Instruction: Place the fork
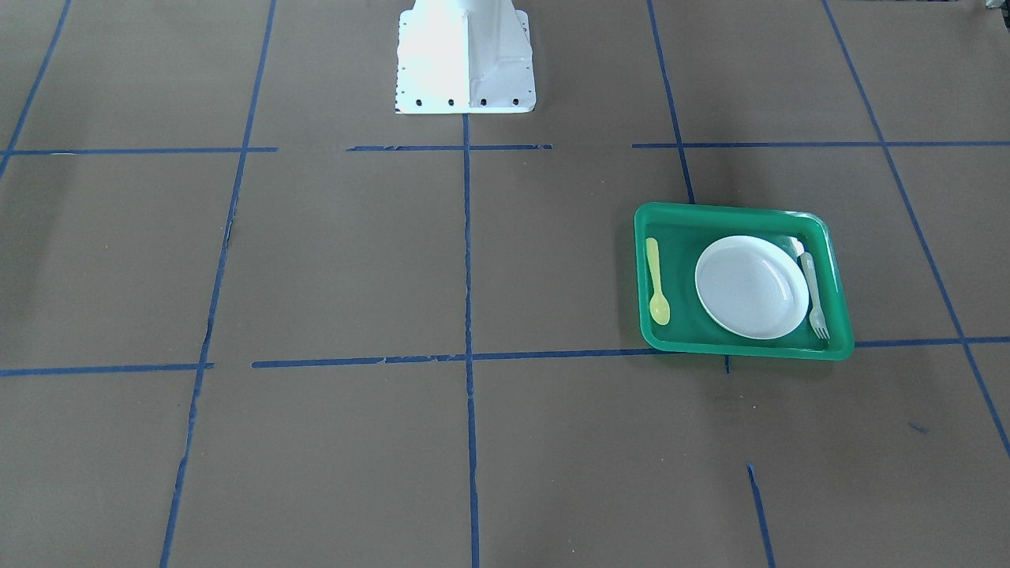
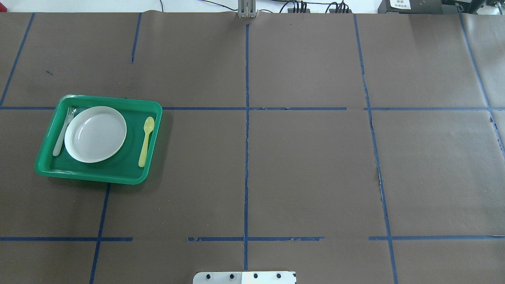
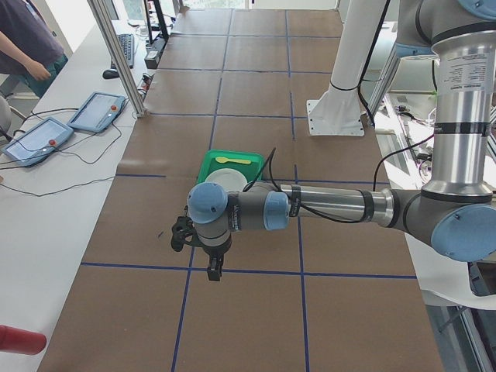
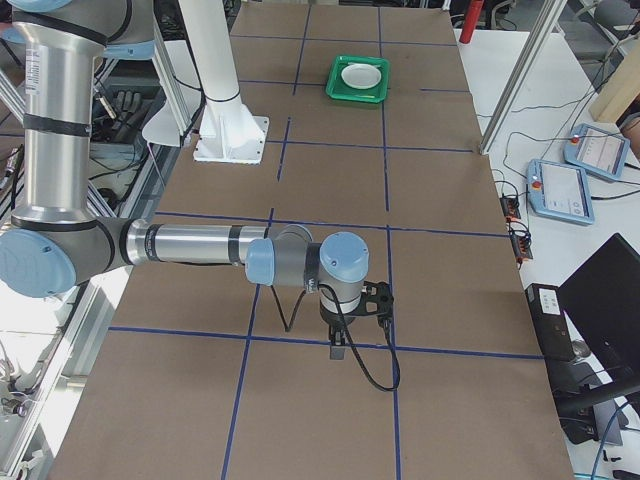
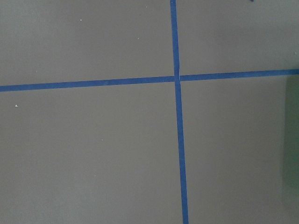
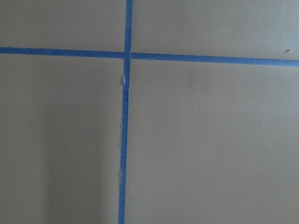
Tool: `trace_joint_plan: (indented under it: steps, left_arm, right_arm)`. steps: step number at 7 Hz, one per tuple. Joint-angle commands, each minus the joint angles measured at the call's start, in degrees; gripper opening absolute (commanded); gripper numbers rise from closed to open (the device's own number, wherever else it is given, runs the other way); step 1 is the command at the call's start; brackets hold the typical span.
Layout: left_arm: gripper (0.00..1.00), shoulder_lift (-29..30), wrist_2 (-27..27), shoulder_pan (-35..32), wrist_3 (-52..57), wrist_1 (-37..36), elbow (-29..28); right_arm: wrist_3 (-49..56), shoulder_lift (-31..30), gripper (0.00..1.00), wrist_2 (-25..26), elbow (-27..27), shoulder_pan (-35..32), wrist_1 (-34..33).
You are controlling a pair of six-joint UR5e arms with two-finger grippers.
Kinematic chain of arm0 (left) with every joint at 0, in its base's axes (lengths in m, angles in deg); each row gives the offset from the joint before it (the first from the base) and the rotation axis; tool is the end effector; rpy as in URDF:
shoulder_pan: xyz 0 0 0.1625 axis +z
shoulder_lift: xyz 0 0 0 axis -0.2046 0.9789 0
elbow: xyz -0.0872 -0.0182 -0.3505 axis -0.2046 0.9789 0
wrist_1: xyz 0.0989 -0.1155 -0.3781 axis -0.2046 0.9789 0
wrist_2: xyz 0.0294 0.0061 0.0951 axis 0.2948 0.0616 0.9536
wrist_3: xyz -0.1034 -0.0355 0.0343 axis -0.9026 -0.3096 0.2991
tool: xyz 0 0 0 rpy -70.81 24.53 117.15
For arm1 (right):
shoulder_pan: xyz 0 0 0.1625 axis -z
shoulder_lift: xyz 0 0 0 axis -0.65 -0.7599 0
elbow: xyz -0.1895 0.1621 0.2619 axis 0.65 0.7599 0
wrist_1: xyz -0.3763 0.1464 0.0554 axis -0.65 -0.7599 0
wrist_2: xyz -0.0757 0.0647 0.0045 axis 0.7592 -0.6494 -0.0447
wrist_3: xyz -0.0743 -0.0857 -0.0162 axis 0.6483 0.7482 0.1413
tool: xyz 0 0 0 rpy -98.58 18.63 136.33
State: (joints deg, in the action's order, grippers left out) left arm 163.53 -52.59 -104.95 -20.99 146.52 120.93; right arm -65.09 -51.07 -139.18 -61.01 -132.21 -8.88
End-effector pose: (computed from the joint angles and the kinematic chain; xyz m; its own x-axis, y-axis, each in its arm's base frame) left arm -0.0768 -0.4646 0.5828 0.6967 0.0641 -0.7145 -0.0295 0.9977 0.0608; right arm 0.0708 -0.4335 0.5989 0.7537 -0.0219 0.6568 0.0170 0.9998 0.0138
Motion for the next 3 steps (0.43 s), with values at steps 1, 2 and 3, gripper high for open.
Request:
trace_joint_plan:
  steps: [1,2,3]
  left_arm:
    - [1.00,0.0,0.0,0.0,0.0,0.0,0.1]
    - [1.00,0.0,0.0,-0.1,0.0,0.1,0.3]
    - [1.00,0.0,-0.1,-0.5,0.1,0.1,0.3]
  right_arm:
    - [-0.1,0.0,1.00,0.0,0.0,0.0,0.0]
    - [0.0,0.0,1.00,0.0,0.0,0.0,0.0]
    - [-0.1,0.0,1.00,0.0,0.0,0.0,0.0]
